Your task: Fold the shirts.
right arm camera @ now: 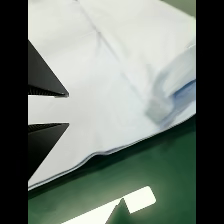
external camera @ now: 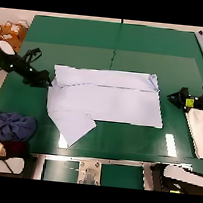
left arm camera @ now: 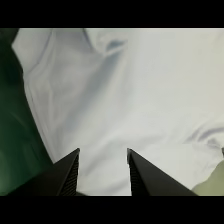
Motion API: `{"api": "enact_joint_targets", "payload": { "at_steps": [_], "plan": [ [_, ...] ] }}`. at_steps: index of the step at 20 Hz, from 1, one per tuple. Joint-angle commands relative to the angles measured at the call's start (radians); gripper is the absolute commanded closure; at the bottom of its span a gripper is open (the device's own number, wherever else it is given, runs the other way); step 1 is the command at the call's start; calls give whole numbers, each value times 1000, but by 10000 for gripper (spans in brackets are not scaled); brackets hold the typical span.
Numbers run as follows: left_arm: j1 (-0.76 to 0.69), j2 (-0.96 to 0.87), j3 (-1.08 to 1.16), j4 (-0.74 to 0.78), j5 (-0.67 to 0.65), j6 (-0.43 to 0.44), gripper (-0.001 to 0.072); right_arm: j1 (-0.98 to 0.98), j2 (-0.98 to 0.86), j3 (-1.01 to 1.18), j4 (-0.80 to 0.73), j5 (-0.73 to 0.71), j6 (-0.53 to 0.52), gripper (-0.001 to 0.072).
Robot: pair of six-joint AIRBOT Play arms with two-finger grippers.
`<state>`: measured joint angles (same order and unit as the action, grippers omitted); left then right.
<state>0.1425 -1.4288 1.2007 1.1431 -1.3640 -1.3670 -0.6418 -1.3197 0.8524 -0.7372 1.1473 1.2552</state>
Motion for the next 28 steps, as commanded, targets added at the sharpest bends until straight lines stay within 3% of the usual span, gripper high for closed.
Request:
{"api": "enact_joint_targets", "payload": {
  "at_steps": [1,2,4,7,12,16,17,18,19,20,21,22,23,24,28],
  "plan": [
    [5,228,-279,39,26,-51,347,-48,227,-229,-123,16,65,506],
    [5,292,-374,32,50,-64,347,-46,290,-302,-129,-10,78,504],
    [4,396,-545,-21,106,-74,347,-46,374,-408,-128,-42,99,429],
    [4,451,-718,-121,149,-72,316,-46,396,-486,-129,-39,118,373],
    [-2,450,-846,-211,324,-60,317,-45,392,-561,-128,-116,126,373],
    [-203,442,-886,-344,598,-43,319,-34,381,-615,-45,-224,126,323],
    [-245,442,-881,-363,634,-55,320,-16,365,-617,-18,-247,126,278],
    [-256,442,-870,-375,638,-58,373,10,343,-617,14,-269,126,278],
    [-256,442,-854,-375,610,-56,509,36,322,-616,47,-291,124,280],
    [-256,442,-830,-356,569,-53,609,64,304,-615,76,-320,121,289],
    [-256,442,-807,-337,523,-54,628,89,293,-615,112,-348,121,336],
    [-256,442,-778,-304,478,-55,685,108,291,-615,140,-365,121,442],
    [-256,442,-748,-259,440,-72,685,124,291,-610,157,-373,108,621],
    [-256,442,-721,-210,403,-96,685,130,291,-601,157,-367,81,689],
    [-256,495,-606,28,202,-171,686,66,299,-517,-13,-194,50,691]
  ]
}}
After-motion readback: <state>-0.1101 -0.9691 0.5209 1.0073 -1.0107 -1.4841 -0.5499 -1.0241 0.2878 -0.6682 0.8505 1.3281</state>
